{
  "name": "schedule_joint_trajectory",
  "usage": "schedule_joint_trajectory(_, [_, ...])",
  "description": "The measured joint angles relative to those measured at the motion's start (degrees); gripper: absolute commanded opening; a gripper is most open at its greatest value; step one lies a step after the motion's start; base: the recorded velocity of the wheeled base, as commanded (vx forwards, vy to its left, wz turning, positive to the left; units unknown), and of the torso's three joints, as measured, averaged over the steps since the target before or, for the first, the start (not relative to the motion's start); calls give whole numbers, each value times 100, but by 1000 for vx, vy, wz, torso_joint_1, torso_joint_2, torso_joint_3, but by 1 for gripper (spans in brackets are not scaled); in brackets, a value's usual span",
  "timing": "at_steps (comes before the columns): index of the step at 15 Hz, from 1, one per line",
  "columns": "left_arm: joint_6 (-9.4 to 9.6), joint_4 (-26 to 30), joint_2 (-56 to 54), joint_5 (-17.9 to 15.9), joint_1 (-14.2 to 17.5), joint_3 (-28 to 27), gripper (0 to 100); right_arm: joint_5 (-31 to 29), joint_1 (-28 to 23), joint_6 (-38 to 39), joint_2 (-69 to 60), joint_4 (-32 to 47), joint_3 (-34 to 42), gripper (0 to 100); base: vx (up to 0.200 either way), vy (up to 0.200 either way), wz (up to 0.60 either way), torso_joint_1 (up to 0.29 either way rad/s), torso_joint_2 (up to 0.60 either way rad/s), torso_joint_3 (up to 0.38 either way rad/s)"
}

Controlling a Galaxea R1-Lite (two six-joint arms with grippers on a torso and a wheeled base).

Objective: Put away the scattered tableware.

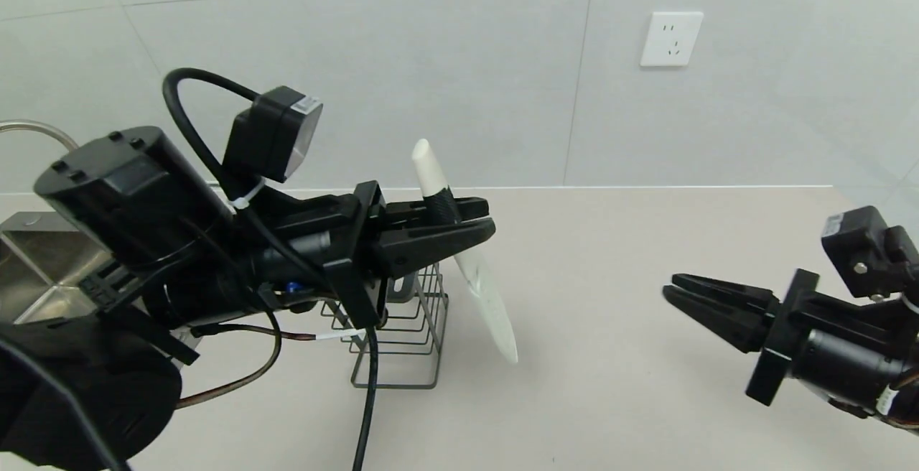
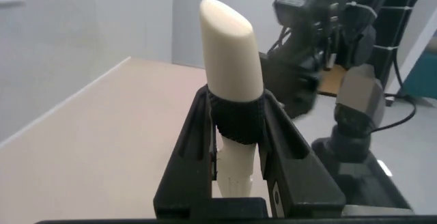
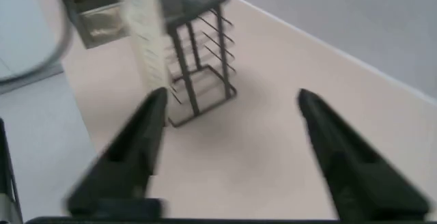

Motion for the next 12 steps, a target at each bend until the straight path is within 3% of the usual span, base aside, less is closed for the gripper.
schedule_joint_trajectory(2, [135,429,-296,158,9,-35,0,84,-581,55,-436,6,555,0,0,0,0,0,0,0])
schedule_joint_trajectory(4, [356,823,-491,185,9,-121,0,117,-833,68,-1090,33,937,0,0,0,0,0,0,0])
schedule_joint_trajectory(6, [890,1220,-616,290,9,-229,0,150,-1111,77,-1908,60,1146,0,0,0,0,0,0,0])
schedule_joint_trajectory(8, [1592,1360,-692,702,2,-262,0,323,-1469,57,-2831,178,1301,0,0,0,0,0,0,0])
schedule_joint_trajectory(9, [1737,1387,-742,796,2,-269,0,419,-1676,39,-3352,332,1370,0,0,0,0,0,0,0])
schedule_joint_trajectory(12, [1787,1401,-937,816,5,-240,0,572,-2126,0,-4806,1136,1569,0,0,0,0,0,0,0])
